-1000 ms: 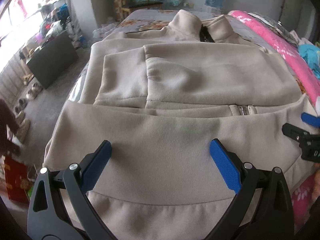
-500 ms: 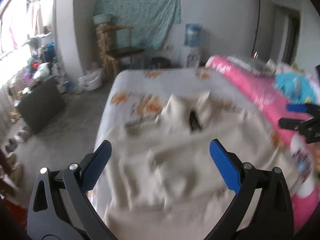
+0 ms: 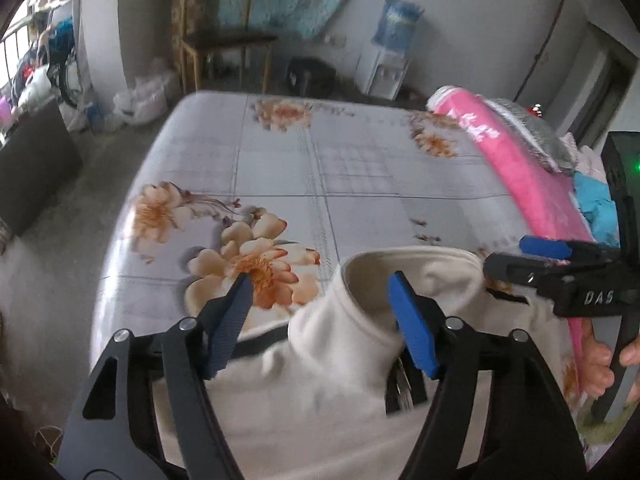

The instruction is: Fold large clothes

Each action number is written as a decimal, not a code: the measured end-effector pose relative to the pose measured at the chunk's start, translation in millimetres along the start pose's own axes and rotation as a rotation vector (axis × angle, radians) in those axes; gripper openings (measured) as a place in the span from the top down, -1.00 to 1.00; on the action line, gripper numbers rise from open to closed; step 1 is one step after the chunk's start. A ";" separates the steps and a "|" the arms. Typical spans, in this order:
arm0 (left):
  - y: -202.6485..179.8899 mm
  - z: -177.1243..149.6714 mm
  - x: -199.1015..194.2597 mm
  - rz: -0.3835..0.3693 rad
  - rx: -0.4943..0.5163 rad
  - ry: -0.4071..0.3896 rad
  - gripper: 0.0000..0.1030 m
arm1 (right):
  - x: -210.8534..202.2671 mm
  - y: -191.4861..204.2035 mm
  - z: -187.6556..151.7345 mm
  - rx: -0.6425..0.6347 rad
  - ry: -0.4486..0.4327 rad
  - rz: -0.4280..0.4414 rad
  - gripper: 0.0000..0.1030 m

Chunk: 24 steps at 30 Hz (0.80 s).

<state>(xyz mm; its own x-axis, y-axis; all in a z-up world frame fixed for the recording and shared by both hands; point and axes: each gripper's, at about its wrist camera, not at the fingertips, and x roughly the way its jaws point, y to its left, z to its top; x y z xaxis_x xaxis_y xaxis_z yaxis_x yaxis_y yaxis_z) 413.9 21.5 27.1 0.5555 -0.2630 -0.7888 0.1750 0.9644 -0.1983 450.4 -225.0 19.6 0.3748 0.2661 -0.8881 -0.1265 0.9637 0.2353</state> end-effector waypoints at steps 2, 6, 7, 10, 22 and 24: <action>1.2 3.9 20.0 -0.012 -0.019 0.029 -0.11 | 22.0 -3.2 6.5 0.017 0.052 0.021 -0.68; 1.7 -0.4 40.5 -0.052 -0.024 0.090 0.54 | 44.3 -4.6 9.2 0.018 0.100 0.024 -0.16; 1.4 -2.3 41.1 -0.067 -0.021 0.094 0.72 | 46.3 -3.9 7.7 0.008 0.108 0.020 0.02; -4.8 -7.0 28.1 -0.080 0.022 0.065 0.82 | 39.5 -1.9 0.4 -0.021 0.110 0.055 0.52; -35.7 -66.9 -73.7 -0.134 0.282 -0.020 0.86 | -54.1 19.7 -91.9 -0.283 0.009 0.031 0.80; -39.7 -87.1 -79.6 -0.115 0.343 -0.017 0.86 | -56.7 22.6 -113.5 -0.328 0.012 0.002 0.80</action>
<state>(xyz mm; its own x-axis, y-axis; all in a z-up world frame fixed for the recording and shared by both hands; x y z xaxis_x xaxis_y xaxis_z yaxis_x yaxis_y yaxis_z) 292.0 6.5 47.1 0.5288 -0.3726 -0.7626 0.4982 0.8637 -0.0766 322.0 -221.1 30.5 0.3637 0.2656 -0.8928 -0.4169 0.9035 0.0989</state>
